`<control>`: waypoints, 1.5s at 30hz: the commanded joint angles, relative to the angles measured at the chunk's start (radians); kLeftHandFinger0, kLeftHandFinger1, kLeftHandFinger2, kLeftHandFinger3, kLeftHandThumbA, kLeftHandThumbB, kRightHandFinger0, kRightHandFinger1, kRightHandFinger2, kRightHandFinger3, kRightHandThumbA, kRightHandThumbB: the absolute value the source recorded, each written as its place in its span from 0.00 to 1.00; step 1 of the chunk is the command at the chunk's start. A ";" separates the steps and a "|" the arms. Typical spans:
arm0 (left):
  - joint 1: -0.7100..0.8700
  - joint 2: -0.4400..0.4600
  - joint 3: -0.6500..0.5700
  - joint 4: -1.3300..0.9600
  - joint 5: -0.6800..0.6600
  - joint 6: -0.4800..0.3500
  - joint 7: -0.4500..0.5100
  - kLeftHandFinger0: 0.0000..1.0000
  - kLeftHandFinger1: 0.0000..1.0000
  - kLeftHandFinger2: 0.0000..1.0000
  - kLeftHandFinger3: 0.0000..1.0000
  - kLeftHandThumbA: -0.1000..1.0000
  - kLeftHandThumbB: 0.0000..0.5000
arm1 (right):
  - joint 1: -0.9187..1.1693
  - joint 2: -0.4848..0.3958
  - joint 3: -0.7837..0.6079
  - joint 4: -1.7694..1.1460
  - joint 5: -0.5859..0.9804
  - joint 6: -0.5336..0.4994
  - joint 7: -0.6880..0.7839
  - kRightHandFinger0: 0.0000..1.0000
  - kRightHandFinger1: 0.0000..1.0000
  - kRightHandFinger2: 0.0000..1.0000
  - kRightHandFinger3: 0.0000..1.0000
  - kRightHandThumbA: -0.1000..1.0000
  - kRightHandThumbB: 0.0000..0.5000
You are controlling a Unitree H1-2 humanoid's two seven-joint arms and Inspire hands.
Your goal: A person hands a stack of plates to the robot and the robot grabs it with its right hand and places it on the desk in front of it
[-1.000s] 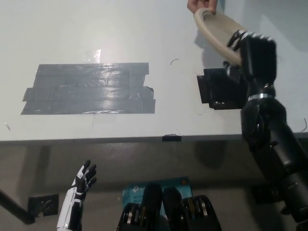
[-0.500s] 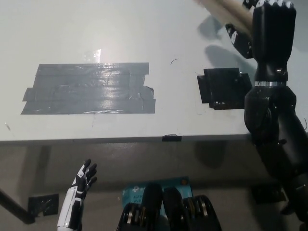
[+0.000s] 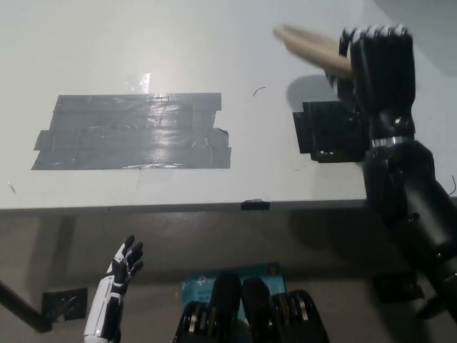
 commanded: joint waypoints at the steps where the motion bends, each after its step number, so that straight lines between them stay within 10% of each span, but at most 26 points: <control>1: -0.014 0.009 -0.004 -0.027 0.005 -0.001 -0.009 1.00 1.00 1.00 1.00 1.00 0.42 | -0.065 -0.028 0.059 0.137 -0.057 -0.057 -0.099 0.00 0.00 0.00 0.10 0.73 0.08; 11: -0.022 0.008 -0.003 -0.026 0.007 0.001 -0.005 1.00 1.00 1.00 1.00 1.00 0.40 | -0.103 -0.011 0.167 0.385 -0.060 -0.116 -0.200 0.00 0.00 0.00 0.09 0.65 0.09; 17: -0.032 0.010 -0.004 -0.019 0.008 -0.008 -0.007 1.00 1.00 1.00 1.00 1.00 0.42 | -0.081 -0.006 0.168 0.325 -0.018 -0.138 -0.177 0.00 0.00 0.00 0.05 0.78 0.05; 19: -0.036 0.010 -0.004 -0.018 0.011 -0.008 -0.005 1.00 1.00 1.00 1.00 1.00 0.41 | -0.069 -0.005 0.146 0.286 0.029 -0.176 -0.139 0.00 0.00 0.00 0.03 0.80 0.13; 21: -0.037 0.011 -0.004 -0.015 0.012 -0.011 -0.005 1.00 1.00 1.00 1.00 1.00 0.41 | -0.043 -0.015 0.123 0.192 0.102 -0.223 -0.033 0.02 0.05 0.14 0.24 0.93 0.39; 23: -0.037 0.013 -0.005 -0.016 0.016 -0.007 -0.006 1.00 1.00 1.00 1.00 1.00 0.41 | -0.026 -0.026 0.109 0.120 0.152 -0.249 0.054 0.10 0.16 0.26 0.44 0.94 0.52; 25: -0.041 0.014 -0.006 -0.020 0.021 0.005 -0.005 1.00 1.00 1.00 1.00 1.00 0.43 | -0.007 -0.051 0.104 -0.002 0.220 -0.244 0.218 0.62 0.61 0.69 0.89 1.00 0.66; 28: -0.046 0.015 -0.005 -0.018 0.025 0.003 -0.005 1.00 1.00 1.00 1.00 1.00 0.42 | 0.004 -0.079 0.103 -0.119 0.294 -0.231 0.372 1.00 1.00 1.00 1.00 0.96 0.77; 37: -0.060 0.017 -0.004 -0.022 0.032 0.022 -0.005 1.00 1.00 1.00 1.00 1.00 0.41 | 0.020 -0.144 0.114 -0.365 0.425 -0.033 0.764 1.00 1.00 1.00 1.00 0.98 1.00; 45: -0.075 0.023 -0.003 -0.022 0.031 0.035 -0.011 1.00 1.00 1.00 1.00 1.00 0.43 | 0.032 -0.258 0.087 -0.560 0.626 0.184 1.066 1.00 1.00 1.00 1.00 0.88 1.00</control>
